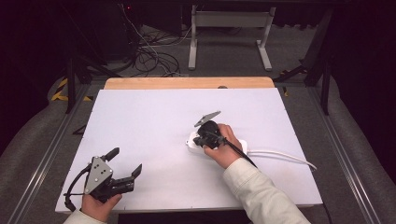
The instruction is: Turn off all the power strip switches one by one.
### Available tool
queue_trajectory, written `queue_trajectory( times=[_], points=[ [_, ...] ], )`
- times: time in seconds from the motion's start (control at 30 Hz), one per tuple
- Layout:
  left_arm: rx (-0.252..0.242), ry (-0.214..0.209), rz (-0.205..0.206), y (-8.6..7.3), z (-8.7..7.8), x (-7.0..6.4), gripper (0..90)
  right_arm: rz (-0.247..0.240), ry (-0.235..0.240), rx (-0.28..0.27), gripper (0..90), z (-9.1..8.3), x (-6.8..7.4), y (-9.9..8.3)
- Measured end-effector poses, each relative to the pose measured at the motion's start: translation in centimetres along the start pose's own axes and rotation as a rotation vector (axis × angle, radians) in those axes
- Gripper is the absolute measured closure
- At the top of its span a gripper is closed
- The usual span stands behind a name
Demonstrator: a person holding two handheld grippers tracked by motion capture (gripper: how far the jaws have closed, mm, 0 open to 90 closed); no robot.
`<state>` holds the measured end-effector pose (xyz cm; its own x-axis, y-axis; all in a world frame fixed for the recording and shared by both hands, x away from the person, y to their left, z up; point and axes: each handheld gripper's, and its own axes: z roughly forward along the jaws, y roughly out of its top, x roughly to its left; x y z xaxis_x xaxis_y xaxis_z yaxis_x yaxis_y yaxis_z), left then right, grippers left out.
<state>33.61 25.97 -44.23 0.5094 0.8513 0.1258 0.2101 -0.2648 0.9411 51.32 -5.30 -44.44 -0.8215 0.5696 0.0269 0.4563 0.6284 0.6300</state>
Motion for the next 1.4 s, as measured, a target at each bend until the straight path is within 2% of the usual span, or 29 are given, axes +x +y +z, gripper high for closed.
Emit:
queue_trajectory(
  times=[0.6, 0.73, 1.13, 1.27, 1.33, 1.37, 1.4],
  points=[
    [0.002, 0.000, 0.006, 0.0, 0.0, -0.1, 11.0, 0.018, 0.015, -0.001, 90.0, 0.2, -0.2, -0.3],
    [0.001, 0.000, 0.004, 0.0, 0.0, 0.0, 11.0, 0.038, 0.037, -0.001, 90.0, 0.2, -0.5, -0.3],
    [0.002, -0.002, 0.005, 0.0, 0.0, -0.1, 11.0, 0.032, 0.007, 0.025, 90.0, 0.3, -0.2, -0.2],
    [0.002, -0.002, 0.005, 0.0, 0.0, -0.1, 11.0, 0.039, 0.006, 0.018, 90.0, 0.2, -0.2, -0.2],
    [0.001, -0.003, 0.003, 0.0, 0.0, -0.1, 11.0, 0.022, 0.003, 0.013, 90.0, 0.0, -0.2, -0.2],
    [0.000, -0.002, -0.001, 0.0, 0.0, -0.1, 11.0, 0.003, 0.000, -0.003, 90.0, -0.4, -0.1, 0.0],
    [-0.001, -0.001, 0.000, 0.0, 0.0, 0.0, 11.0, -0.001, 0.003, -0.046, 90.0, -1.0, 0.1, 0.0]
  ],
)
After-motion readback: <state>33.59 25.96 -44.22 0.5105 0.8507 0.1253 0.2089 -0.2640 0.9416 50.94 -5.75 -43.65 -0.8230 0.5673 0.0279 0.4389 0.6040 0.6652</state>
